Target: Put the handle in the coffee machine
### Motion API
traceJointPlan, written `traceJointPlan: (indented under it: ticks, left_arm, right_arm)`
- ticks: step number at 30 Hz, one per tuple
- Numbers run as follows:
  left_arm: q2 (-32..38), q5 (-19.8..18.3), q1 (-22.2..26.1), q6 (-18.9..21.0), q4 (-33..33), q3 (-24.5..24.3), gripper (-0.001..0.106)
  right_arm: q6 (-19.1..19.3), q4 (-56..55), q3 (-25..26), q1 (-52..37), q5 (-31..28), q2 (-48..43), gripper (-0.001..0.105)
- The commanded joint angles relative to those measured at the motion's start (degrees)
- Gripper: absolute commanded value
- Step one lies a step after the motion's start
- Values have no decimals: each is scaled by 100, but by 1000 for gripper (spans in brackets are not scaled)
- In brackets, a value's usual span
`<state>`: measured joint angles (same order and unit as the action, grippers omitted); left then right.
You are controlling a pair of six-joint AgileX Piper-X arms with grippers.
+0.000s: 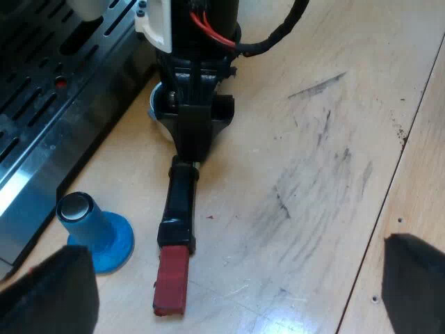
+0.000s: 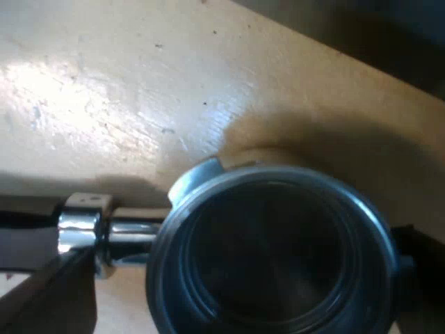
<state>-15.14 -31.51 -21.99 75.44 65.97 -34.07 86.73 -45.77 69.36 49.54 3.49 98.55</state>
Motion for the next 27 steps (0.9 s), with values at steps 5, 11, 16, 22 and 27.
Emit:
traceJointPlan:
  ticks: [5,11,16,22,27]
  left_arm:
    - [24,-36,21,50,-29,-9,84]
    - [24,-36,21,50,-29,-9,84]
    - [24,-36,21,50,-29,-9,84]
    - [24,-36,21,50,-29,-9,84]
    - [24,-133,21,50,-29,-9,84]
  right_arm:
    - [176,9,46,-22,29,-2,67]
    - [176,-5,46,-22,29,-15,-1]
    - [159,-151,46,47,29,-159,0]
    - [-212,-533,46,152,29,-518,0]
    - [-327,-770,46,246,46,-773,0]
